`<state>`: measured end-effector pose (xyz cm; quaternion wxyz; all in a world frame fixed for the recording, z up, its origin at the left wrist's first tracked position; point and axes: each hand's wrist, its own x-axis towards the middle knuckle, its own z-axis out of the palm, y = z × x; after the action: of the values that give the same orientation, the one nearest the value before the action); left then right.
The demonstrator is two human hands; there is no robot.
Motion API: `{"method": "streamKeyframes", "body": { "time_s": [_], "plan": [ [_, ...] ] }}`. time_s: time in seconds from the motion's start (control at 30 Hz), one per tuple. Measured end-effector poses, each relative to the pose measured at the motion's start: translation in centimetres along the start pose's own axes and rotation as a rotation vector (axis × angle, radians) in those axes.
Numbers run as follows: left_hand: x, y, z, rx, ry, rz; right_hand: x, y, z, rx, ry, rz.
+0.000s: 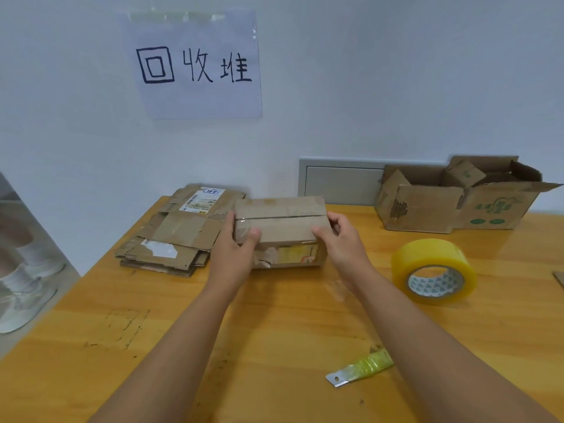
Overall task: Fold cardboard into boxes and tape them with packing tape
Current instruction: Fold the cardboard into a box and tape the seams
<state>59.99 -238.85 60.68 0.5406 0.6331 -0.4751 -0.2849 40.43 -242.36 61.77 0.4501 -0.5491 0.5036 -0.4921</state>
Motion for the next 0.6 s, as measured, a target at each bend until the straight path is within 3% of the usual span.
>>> {"method": "streamKeyframes", "body": {
  "time_s": [0.2, 0.4, 0.53, 0.6],
  "plan": [
    [-2.7, 2.3, -1.5, -0.133, 0.283, 0.017, -1.8, -1.1, 0.7, 0.060, 0.138, -0.132],
    [-4.9, 2.8, -4.0, -0.105, 0.394, 0.088, -5.3, -1.6, 2.8, -0.080, 0.220, -0.161],
    [-5.3, 4.0, -7.1, -0.077, 0.406, 0.114, -8.2, -0.4, 3.5, -0.025, 0.111, -0.150],
    [-5.3, 4.9, -8.6, -0.060, 0.345, 0.133, -9.3, -0.3, 2.9, -0.021, -0.030, -0.134]
  ]
}}
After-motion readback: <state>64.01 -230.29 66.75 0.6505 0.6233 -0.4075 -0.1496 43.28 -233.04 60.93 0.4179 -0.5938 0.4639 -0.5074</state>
